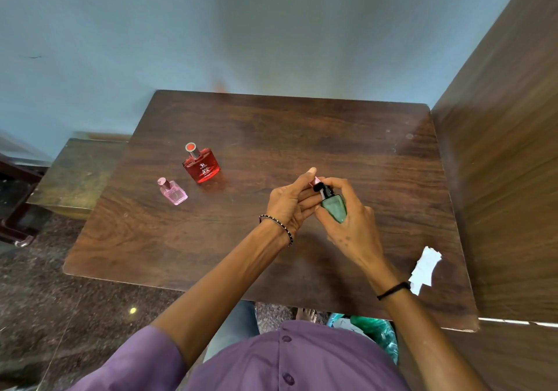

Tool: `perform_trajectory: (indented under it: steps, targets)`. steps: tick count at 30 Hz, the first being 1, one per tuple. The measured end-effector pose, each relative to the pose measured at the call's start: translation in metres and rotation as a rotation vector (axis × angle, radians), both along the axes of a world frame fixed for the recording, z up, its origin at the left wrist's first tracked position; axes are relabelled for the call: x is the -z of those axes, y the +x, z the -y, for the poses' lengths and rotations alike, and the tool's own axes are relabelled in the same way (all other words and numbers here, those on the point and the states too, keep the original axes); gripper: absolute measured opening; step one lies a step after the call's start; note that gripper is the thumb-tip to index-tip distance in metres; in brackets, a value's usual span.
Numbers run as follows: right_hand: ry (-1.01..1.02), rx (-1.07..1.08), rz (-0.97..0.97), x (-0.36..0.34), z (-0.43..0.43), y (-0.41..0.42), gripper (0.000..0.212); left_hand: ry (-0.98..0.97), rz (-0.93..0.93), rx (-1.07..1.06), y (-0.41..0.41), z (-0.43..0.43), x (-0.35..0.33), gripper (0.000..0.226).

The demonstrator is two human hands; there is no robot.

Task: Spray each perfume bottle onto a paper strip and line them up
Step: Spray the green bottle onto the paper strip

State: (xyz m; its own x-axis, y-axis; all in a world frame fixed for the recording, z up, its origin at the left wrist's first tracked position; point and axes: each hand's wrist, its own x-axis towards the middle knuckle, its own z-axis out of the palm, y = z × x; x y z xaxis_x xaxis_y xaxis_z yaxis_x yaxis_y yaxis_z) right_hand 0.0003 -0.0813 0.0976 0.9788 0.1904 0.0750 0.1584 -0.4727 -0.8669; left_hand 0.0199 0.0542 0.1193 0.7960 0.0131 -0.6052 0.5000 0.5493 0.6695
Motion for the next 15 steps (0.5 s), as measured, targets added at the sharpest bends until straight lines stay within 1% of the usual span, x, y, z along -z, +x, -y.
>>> perform_trajectory:
  steps: [4,7,11,14,15]
  targets:
    - [-0.025,0.032,0.057,0.0009,-0.0019,-0.0006,0.032,-0.014,-0.006,0.013,-0.0003,0.0018,0.0004,0.024]
    - [-0.047,0.076,0.102,0.0033,-0.0042,-0.001,0.031,-0.024,-0.016,0.001,-0.0016,0.0034,0.0025,0.025]
    - [-0.033,0.078,0.056,0.0037,-0.0029,-0.0026,0.034,-0.012,-0.007,-0.021,-0.0007,0.0027,0.0014,0.041]
    - [-0.024,0.055,0.044,0.0019,0.0005,-0.0037,0.04,0.01,0.001,-0.001,0.0001,0.0014,-0.0002,0.033]
    - [-0.024,0.049,0.036,0.0012,0.0013,-0.0036,0.04,0.017,0.002,0.003,0.0,0.0012,-0.0005,0.033]
